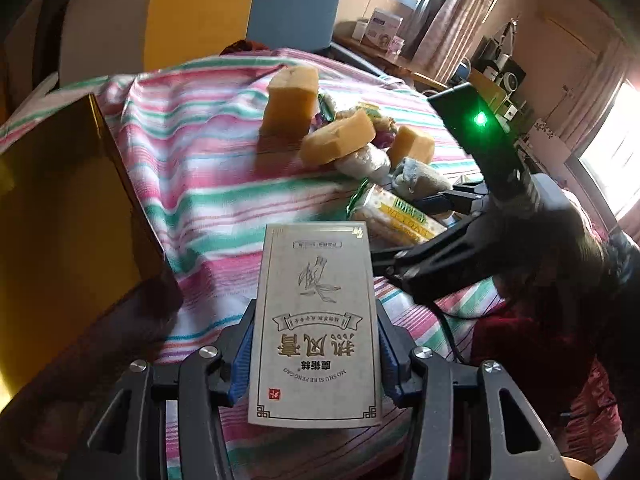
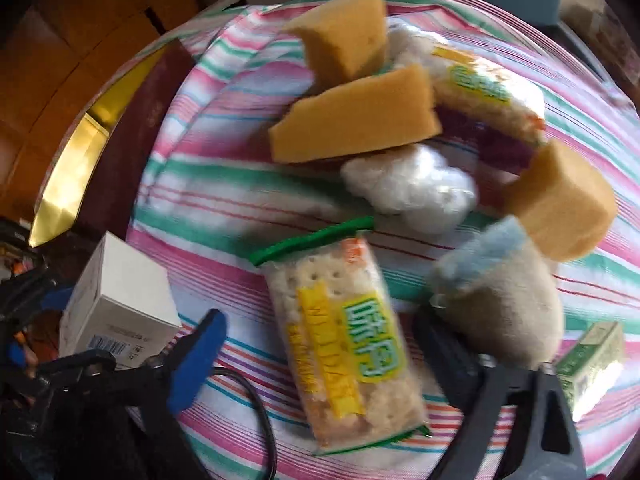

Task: Organize objects
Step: 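Lift the white box with the left tool while the right tool grasps the WEIDAN cracker packet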

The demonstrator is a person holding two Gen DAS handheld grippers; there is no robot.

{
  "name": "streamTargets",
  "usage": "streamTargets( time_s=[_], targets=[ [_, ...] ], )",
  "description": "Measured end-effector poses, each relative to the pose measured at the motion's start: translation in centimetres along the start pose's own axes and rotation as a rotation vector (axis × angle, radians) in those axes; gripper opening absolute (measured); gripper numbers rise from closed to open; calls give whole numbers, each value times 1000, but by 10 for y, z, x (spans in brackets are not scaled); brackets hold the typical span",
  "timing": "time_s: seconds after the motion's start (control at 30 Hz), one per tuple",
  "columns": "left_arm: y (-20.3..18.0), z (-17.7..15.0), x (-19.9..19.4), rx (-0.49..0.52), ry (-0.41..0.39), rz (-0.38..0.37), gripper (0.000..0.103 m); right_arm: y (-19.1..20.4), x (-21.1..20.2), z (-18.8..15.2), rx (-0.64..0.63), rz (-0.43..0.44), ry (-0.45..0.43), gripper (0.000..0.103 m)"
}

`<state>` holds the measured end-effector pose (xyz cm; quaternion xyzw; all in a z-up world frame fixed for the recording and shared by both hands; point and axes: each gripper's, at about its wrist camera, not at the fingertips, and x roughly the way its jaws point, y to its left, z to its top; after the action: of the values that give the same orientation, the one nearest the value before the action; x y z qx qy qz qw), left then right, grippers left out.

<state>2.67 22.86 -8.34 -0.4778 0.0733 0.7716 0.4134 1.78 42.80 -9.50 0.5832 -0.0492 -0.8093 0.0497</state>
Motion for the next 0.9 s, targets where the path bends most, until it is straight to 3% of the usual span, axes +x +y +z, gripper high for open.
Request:
streamTargets(
  time_s=[0.07, 0.33, 0.4, 0.43, 0.47, 0.53, 0.73, 0.8, 0.9],
  targets=[
    [3, -1, 4, -17, 17, 2, 51, 6, 1, -2, -12, -60, -13, 103],
    [3, -1, 3, -7, 9, 11, 51, -8, -9, 0, 6, -50, -31, 103],
    [4, -1, 3, -11, 5, 5, 51, -14, -16, 1, 17, -70, -50, 90],
    [5, -1, 3, -13, 4, 5, 51, -18, -22, 1, 26, -74, -69, 65],
    [5, -1, 2, -15, 3, 6, 51, -27, -30, 3, 62, -73, -94, 52],
    [6, -1, 3, -16, 3, 6, 51, -41, -32, 4, 107, -48, -95, 51],
    [4, 0, 3, -6, -2, 13, 51, -59, -36, 13, 89, -56, -89, 55],
    [1, 0, 0, 4, -19, 20, 51, -32, -24, -1, 78, -50, -91, 60],
    [-2, 2, -8, 22, -48, 19, 51, -26, -26, -5, 32, -73, -89, 67]
  ],
)
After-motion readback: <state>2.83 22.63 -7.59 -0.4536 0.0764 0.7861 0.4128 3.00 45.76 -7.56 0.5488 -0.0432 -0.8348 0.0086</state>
